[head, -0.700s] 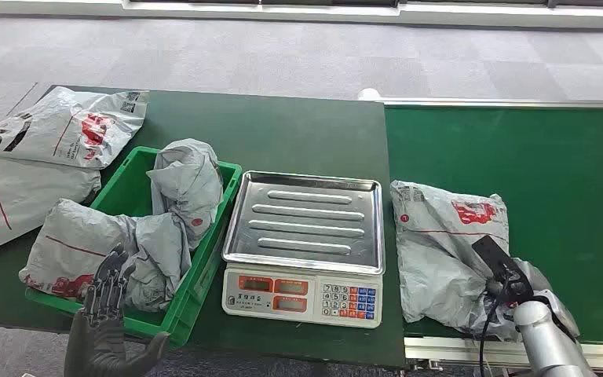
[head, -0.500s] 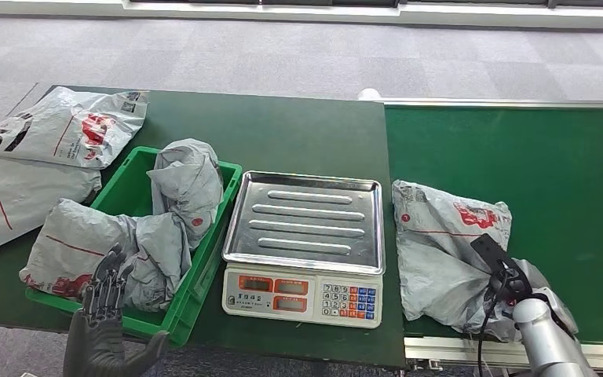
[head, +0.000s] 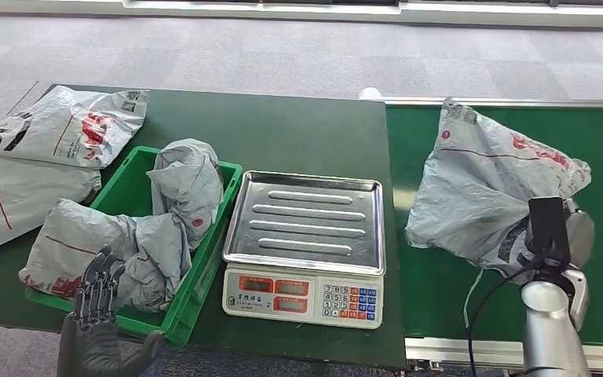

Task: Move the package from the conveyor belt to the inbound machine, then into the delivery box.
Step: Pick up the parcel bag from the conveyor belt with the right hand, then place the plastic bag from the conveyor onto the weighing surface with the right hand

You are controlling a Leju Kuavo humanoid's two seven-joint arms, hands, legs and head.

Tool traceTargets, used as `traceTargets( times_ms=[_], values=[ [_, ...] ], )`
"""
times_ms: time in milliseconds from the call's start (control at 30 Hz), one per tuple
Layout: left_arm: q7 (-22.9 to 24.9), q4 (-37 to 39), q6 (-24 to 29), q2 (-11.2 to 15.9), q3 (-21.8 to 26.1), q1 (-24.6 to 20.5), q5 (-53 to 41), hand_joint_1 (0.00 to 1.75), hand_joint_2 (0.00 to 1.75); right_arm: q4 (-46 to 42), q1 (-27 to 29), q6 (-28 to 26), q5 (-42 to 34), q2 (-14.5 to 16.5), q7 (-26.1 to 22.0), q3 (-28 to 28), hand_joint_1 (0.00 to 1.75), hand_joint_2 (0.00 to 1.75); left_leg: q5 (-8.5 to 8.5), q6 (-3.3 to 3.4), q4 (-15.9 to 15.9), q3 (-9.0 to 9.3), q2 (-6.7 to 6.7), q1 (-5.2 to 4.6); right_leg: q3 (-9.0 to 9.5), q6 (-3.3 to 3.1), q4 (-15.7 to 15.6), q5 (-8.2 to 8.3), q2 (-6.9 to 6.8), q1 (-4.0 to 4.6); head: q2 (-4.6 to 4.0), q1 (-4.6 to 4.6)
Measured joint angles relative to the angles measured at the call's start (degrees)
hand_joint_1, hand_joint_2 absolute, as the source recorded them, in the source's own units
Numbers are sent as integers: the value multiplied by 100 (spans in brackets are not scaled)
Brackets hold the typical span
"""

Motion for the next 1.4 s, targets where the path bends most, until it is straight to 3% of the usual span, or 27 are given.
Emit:
traceTargets(
  times_ms=[133,233,300,400,467,600,800,933,1100,1300,1400],
  values=[
    [-16,0,173,-2,-3,6,50,0,175,-976,320,-907,-765,204,-919,-37,175,175,0,0,0,-2,-4,0,0,-1,0,-1,-8,1,0,0],
    [-40,0,400,14,-31,4,109,0,175,-1775,555,-1086,-1132,327,-1064,81,175,175,-1,-1,-4,-15,1,0,0,-3,0,-2,-3,3,0,1],
    [-85,5,537,64,-73,-8,157,0,175,-2097,629,-357,-1190,305,-725,359,175,175,-10,-4,-8,-35,17,0,0,-5,0,-4,12,3,0,2],
    [-180,54,616,206,-142,-85,240,0,175,-2208,571,1820,-1316,125,-286,1112,175,175,-14,-5,-10,-25,42,0,-6,-9,0,-2,32,6,0,0],
    [-223,105,617,290,-183,-142,276,0,175,-2181,516,2797,-1368,29,-273,1627,175,175,4,1,-7,-4,33,2,-11,-7,0,6,22,7,0,-1],
    [-256,186,616,385,-204,-176,293,0,175,-2121,412,3016,-1375,-82,-283,2177,175,175,21,6,-5,-14,-16,4,-6,-4,1,8,-28,5,0,0],
    [-266,254,624,481,-319,-256,253,0,175,-1467,-143,3391,-1228,-39,-39,3037,171,175,18,3,-5,-12,9,3,-13,-1,2,11,6,3,0,0],
    [-241,255,633,493,-348,-259,223,0,175,-972,-496,3286,-1181,74,140,3401,0,175,21,6,-4,-12,7,3,-12,0,2,13,3,3,0,0],
    [-108,241,616,495,-350,-249,146,0,175,-496,-735,2361,-544,276,1125,3537,0,175,20,6,-4,-14,6,3,-13,0,2,13,2,3,0,0],
    [23,189,526,487,-350,-242,65,0,175,-313,-765,1566,2,442,1657,3545,0,175,20,6,-4,-15,6,2,-19,0,2,13,2,2,0,0],
    [80,155,464,470,-350,-249,-45,0,175,-311,-704,1238,121,525,1633,3398,0,175,20,6,-4,-16,6,2,-21,0,2,13,3,2,0,0]
  ],
)
